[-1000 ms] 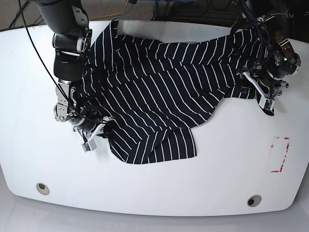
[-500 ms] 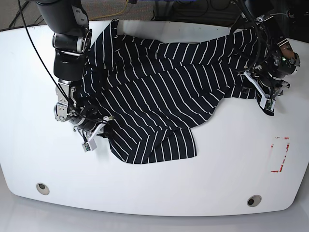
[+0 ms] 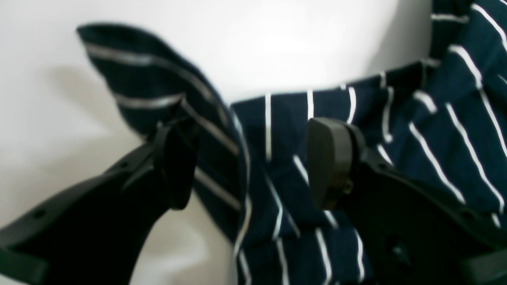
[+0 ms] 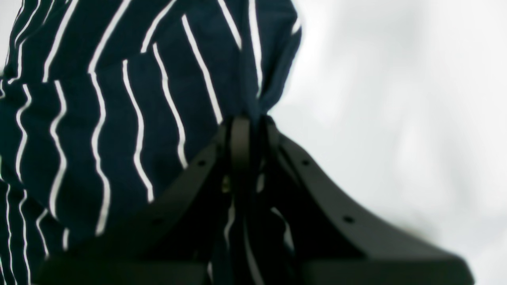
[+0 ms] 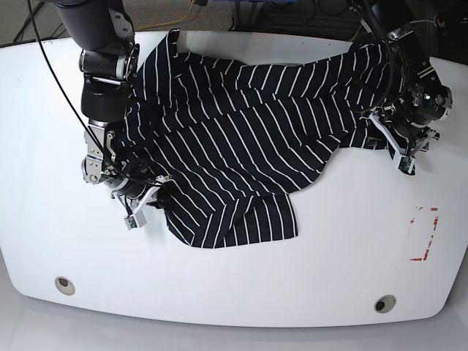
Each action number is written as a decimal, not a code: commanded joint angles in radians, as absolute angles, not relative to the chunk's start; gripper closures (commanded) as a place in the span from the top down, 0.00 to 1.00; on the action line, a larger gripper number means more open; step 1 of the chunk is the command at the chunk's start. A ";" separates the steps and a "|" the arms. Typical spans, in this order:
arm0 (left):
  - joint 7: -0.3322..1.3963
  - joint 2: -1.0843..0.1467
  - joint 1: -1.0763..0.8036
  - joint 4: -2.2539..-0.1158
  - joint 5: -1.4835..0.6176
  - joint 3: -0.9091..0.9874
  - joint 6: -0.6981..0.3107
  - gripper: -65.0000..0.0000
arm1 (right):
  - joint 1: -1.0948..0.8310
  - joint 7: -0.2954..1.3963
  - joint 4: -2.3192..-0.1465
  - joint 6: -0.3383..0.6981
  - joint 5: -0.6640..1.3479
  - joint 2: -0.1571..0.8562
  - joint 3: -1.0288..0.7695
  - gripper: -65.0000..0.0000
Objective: Layout the t-shirt on the table in an organized manner, then fold the t-shirt properly
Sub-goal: 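Pull the grasped edge with the left gripper away from the right gripper, then drag the shirt with both grippers apart to spread it flat, then pull both held edges outward and lower them onto the table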
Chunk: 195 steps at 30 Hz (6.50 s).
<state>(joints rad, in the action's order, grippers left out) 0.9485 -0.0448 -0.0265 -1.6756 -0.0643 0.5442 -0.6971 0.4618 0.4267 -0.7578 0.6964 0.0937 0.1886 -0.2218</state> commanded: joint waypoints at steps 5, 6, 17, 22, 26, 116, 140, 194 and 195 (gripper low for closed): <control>0.903 -0.054 0.024 -1.601 -0.036 0.545 -0.698 0.61 | 0.469 0.472 -0.760 0.694 0.067 0.194 -0.219 0.05; 0.903 -0.054 0.027 -1.593 -0.036 0.545 -0.698 0.61 | 0.469 0.472 -0.760 0.694 0.067 0.194 -0.219 0.05; 0.849 -0.054 0.036 -1.550 -0.036 0.545 -0.673 0.38 | 0.469 0.472 -0.760 0.694 0.067 0.196 -0.220 0.05; 0.842 -0.056 0.036 -1.550 -0.036 0.545 -0.628 0.10 | 0.469 0.472 -0.760 0.694 0.068 0.206 -0.220 0.05; 0.842 -0.058 0.036 -1.554 -0.038 0.547 -0.621 0.04 | 0.469 0.472 -0.760 0.694 0.068 0.208 -0.220 0.04; 0.809 -0.031 0.035 -1.590 -0.035 0.363 -0.567 0.65 | 0.496 0.493 -0.759 0.693 0.062 0.272 -0.334 0.04; 0.773 -0.070 0.021 -1.531 -0.035 0.363 -0.538 0.64 | 0.479 0.492 -0.759 0.693 0.064 0.271 -0.334 0.04; 0.745 -0.153 0.147 -1.613 -0.036 0.409 -0.542 0.04 | 0.475 0.487 -0.759 0.685 0.065 0.387 -0.404 0.04; 0.745 -0.157 0.147 -1.612 -0.036 0.409 -0.542 0.04 | 0.475 0.487 -0.759 0.685 0.065 0.389 -0.404 0.04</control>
<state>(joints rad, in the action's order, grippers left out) 0.7666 -0.1219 0.1249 -1.5944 -0.0456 0.4011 -0.5598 0.4507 0.4984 -0.7448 0.7021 0.0746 0.3489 -0.3985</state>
